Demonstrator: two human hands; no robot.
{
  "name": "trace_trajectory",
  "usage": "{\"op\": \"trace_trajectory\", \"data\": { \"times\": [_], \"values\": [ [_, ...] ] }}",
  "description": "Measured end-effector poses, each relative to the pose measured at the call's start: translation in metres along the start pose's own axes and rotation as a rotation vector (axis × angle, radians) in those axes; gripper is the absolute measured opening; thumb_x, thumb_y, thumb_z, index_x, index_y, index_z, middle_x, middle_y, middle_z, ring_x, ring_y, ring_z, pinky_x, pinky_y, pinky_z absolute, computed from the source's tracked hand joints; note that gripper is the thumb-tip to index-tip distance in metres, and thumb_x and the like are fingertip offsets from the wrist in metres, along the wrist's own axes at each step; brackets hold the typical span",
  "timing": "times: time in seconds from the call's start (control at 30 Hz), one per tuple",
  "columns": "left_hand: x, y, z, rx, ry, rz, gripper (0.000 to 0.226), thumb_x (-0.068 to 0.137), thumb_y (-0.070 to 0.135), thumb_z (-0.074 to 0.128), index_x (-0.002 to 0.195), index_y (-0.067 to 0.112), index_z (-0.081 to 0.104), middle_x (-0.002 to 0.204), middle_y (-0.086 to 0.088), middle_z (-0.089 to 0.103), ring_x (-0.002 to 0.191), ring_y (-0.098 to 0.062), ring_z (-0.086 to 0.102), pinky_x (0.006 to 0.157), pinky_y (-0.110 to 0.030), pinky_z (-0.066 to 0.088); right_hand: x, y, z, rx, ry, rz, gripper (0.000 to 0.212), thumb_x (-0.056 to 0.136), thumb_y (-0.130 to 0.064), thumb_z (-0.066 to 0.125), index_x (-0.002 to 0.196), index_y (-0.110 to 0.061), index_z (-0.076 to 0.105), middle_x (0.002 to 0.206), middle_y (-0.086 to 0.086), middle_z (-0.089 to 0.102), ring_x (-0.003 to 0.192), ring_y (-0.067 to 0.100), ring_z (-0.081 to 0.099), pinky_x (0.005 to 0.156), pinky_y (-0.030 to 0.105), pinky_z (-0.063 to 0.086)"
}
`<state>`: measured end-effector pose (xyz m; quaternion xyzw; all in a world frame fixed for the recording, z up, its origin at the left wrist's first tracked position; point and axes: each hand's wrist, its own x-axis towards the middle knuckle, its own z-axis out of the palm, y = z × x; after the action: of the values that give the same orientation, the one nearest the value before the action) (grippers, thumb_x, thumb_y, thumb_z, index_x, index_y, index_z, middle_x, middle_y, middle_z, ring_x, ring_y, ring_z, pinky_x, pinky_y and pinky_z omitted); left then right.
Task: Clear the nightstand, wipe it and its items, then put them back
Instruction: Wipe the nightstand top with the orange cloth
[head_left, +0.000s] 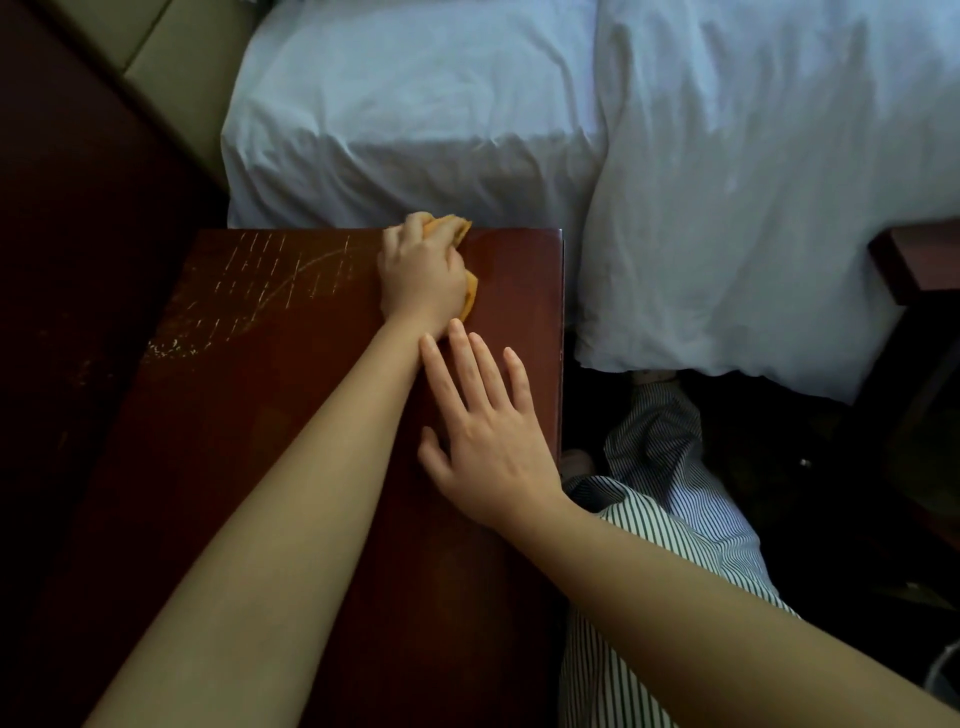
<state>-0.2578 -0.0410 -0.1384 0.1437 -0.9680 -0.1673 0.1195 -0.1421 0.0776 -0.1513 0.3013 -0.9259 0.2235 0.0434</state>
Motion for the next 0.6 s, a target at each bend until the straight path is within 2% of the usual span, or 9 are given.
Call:
{"op": "trace_trajectory", "data": {
  "times": [0.27,0.37,0.5,0.6],
  "values": [
    [-0.029,-0.010,-0.013,-0.107,-0.176,0.315,0.043,0.087,0.027,0.035,0.119,0.024,0.064,0.122,-0.010,0.056,0.112,-0.033,0.045,0.097,-0.043,0.036,-0.001,0.001,0.000,-0.020,0.000,-0.013,0.074,0.082,-0.035,0.041,0.149,-0.014,0.015,0.155,0.016,0.019,0.142,0.029,0.022,0.113,0.045,0.006],
    [-0.052,-0.024,-0.025,-0.099,-0.178,0.271,0.048,0.087,0.037,0.031,0.120,0.026,0.063,0.124,-0.008,0.055,0.114,-0.030,0.044,0.097,-0.038,0.033,-0.001,0.001,0.001,-0.031,0.015,-0.015,0.075,0.082,-0.035,0.042,0.149,-0.014,0.016,0.154,0.016,0.021,0.141,0.029,0.023,0.113,0.046,0.007],
    [-0.093,-0.048,-0.043,-0.051,-0.126,0.125,0.036,0.092,0.022,0.042,0.124,0.025,0.059,0.128,-0.006,0.053,0.118,-0.027,0.042,0.098,-0.034,0.031,0.000,0.001,0.000,-0.055,0.008,-0.048,0.068,0.084,-0.035,0.038,0.148,-0.016,0.023,0.152,0.017,0.028,0.139,0.031,0.028,0.112,0.046,0.009],
    [-0.127,-0.071,-0.058,-0.013,-0.106,0.077,0.038,0.092,0.019,0.042,0.125,0.024,0.058,0.127,-0.006,0.053,0.116,-0.025,0.043,0.095,-0.029,0.028,-0.001,0.001,-0.001,-0.100,-0.043,-0.139,0.061,0.086,-0.032,0.031,0.146,-0.017,0.032,0.148,0.016,0.035,0.137,0.034,0.033,0.110,0.048,0.009]
  ]
}}
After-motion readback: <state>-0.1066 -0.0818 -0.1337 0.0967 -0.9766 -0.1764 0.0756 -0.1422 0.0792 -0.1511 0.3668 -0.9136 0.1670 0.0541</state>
